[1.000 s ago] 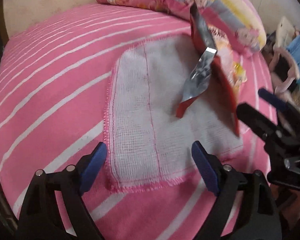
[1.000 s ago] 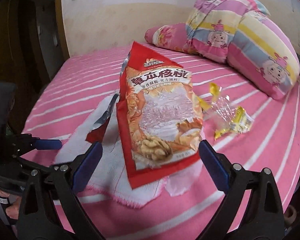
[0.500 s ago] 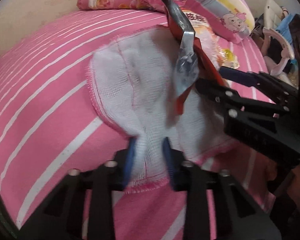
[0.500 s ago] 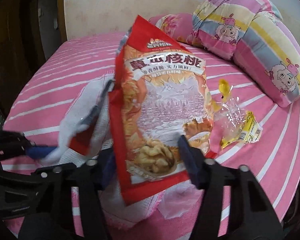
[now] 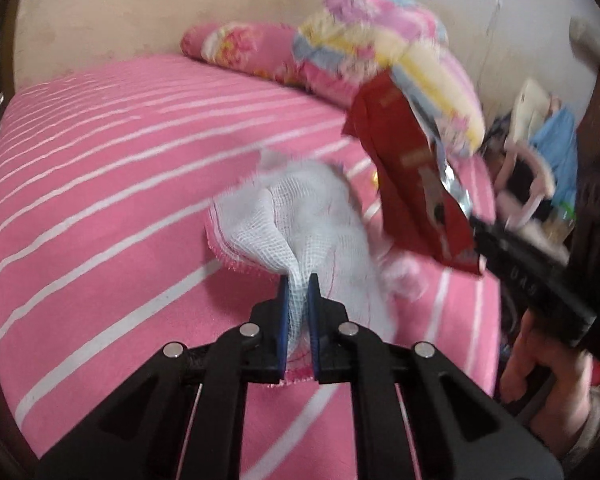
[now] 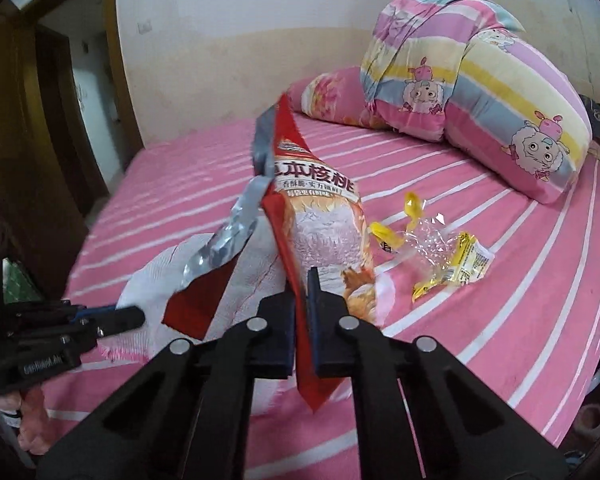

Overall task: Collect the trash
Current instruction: 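Lift snack bag in right tool while left tool lifts white towel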

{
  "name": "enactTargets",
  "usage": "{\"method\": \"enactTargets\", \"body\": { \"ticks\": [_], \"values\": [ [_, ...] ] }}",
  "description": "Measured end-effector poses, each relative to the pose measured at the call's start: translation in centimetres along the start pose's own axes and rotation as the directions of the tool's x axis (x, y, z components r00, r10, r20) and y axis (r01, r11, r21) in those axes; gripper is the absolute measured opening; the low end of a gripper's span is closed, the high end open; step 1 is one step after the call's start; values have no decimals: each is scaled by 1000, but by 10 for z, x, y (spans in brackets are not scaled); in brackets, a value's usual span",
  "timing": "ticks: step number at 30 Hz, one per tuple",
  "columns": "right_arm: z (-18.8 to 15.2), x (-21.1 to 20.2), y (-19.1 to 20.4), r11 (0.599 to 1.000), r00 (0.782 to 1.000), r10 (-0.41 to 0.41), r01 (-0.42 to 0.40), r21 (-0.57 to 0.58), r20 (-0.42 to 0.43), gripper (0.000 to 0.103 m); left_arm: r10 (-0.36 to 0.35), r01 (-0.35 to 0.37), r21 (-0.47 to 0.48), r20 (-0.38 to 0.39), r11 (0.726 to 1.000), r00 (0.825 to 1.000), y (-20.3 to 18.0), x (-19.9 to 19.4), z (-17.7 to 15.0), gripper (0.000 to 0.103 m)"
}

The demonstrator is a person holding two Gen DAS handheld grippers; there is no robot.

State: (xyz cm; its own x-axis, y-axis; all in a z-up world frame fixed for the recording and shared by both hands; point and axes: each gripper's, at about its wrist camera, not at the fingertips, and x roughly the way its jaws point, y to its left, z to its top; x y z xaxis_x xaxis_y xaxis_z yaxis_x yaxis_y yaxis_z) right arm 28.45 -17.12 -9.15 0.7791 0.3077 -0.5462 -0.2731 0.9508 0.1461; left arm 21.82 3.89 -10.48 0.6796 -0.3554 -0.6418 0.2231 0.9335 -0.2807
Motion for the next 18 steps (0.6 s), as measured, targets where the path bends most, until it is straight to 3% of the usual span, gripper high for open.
{"method": "enactTargets", "body": {
  "ticks": [5, 18],
  "values": [
    [-8, -39, 14, 998, 998, 63, -62, -15, 20, 5, -24, 29, -58, 80, 998, 997, -10, -38, -5, 8],
    [-23, -141, 26, 992, 990, 116, -119, 37, 82, 5, -115, 135, -114, 169, 984, 979, -48, -111, -19, 8]
  ]
}}
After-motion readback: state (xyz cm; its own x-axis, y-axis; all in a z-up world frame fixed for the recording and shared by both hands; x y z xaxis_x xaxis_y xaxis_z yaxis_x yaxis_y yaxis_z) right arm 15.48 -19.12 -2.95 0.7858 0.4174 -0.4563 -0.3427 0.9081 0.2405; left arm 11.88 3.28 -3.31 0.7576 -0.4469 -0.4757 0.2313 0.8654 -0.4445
